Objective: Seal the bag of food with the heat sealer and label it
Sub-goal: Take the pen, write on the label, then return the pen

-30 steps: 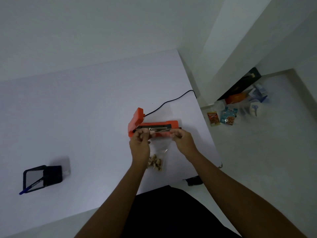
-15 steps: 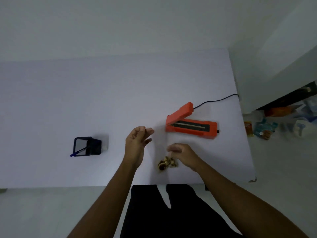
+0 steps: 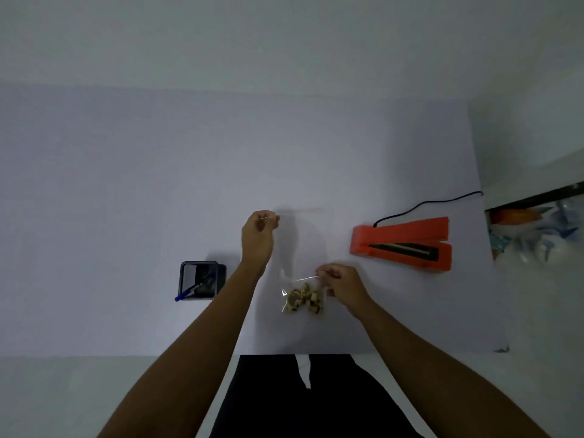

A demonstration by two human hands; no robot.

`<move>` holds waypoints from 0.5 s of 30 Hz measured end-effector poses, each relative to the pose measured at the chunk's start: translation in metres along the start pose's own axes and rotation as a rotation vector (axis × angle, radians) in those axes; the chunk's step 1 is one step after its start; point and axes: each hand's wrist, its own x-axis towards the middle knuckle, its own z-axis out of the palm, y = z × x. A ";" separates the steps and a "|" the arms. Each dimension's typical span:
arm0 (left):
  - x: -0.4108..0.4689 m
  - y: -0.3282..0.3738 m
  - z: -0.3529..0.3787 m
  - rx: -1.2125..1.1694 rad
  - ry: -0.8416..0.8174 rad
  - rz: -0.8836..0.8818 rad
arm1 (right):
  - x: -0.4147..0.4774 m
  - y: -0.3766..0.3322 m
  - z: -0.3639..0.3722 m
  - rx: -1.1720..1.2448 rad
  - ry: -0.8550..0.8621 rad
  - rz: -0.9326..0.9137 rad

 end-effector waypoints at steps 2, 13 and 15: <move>0.009 -0.011 -0.001 0.105 -0.036 -0.032 | 0.004 -0.002 0.004 -0.006 0.056 -0.006; -0.012 -0.080 -0.017 0.737 -0.341 -0.180 | 0.009 -0.010 0.029 -0.050 0.263 -0.049; -0.017 -0.085 -0.019 0.753 -0.333 -0.157 | 0.007 -0.008 0.032 -0.087 0.274 -0.066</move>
